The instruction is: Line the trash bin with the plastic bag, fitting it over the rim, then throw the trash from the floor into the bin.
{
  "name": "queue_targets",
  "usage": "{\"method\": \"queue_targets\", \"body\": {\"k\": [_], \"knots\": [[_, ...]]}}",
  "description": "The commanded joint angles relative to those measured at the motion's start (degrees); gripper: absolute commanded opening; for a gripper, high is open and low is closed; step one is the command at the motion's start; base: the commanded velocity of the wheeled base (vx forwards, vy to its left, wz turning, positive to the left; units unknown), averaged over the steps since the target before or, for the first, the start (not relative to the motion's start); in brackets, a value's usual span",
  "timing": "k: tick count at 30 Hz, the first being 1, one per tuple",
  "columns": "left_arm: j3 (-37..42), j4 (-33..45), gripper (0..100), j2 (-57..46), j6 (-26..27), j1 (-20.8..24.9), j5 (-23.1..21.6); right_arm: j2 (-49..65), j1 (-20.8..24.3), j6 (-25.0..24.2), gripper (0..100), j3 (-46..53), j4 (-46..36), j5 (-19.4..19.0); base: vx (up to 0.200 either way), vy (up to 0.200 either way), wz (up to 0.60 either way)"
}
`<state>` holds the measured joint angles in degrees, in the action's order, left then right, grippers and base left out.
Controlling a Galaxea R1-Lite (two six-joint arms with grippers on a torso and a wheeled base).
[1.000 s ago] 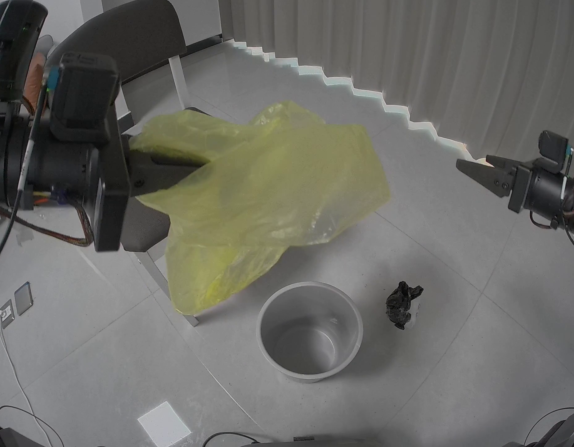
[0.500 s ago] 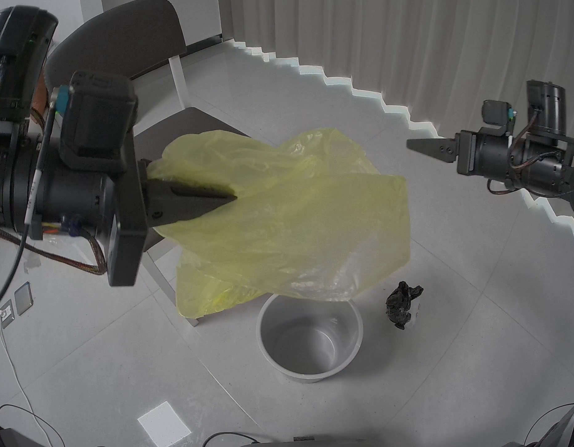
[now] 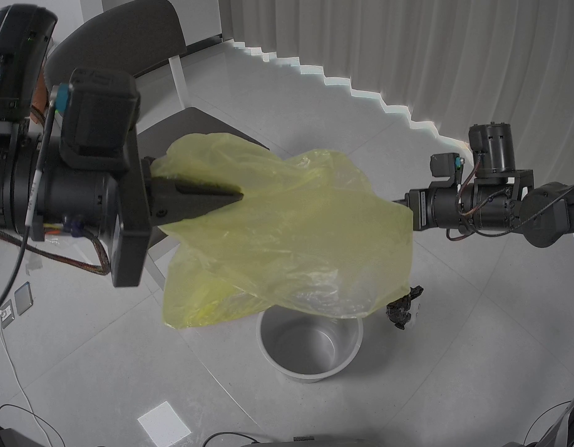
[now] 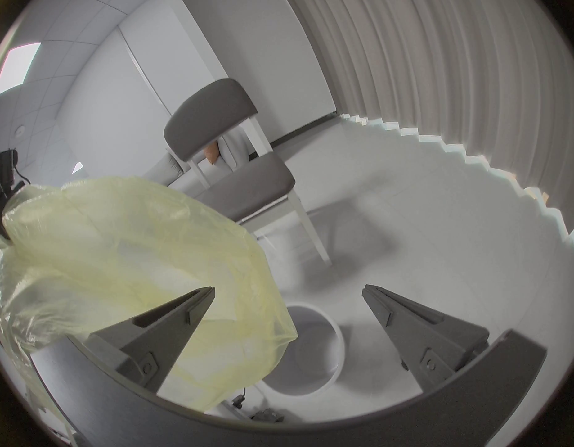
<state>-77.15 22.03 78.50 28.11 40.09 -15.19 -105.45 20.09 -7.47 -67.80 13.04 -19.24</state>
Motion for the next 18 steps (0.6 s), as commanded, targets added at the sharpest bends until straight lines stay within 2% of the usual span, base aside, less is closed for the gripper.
{"method": "queue_targets", "body": {"k": [1,12,13,18], "knots": [[0.25,-0.50,0,0.08,0.10,-0.37,0.16,0.33,0.74,0.00,100,3.29,-0.21,-0.71,0.000,0.000,0.00],[0.34,-2.34,0,-0.18,0.01,-0.72,0.16,2.00,2.59,-0.26,100,10.85,-0.39,-4.41,0.000,0.000,0.00],[0.07,-2.43,0,-0.18,0.01,-0.81,0.16,2.62,3.11,-1.49,100,11.99,-0.30,-6.25,0.000,0.000,0.00],[-0.01,-3.40,0,-0.27,0.01,-0.81,0.16,2.62,5.05,-4.48,100,12.26,0.05,-6.43,0.000,0.000,0.00]]}}
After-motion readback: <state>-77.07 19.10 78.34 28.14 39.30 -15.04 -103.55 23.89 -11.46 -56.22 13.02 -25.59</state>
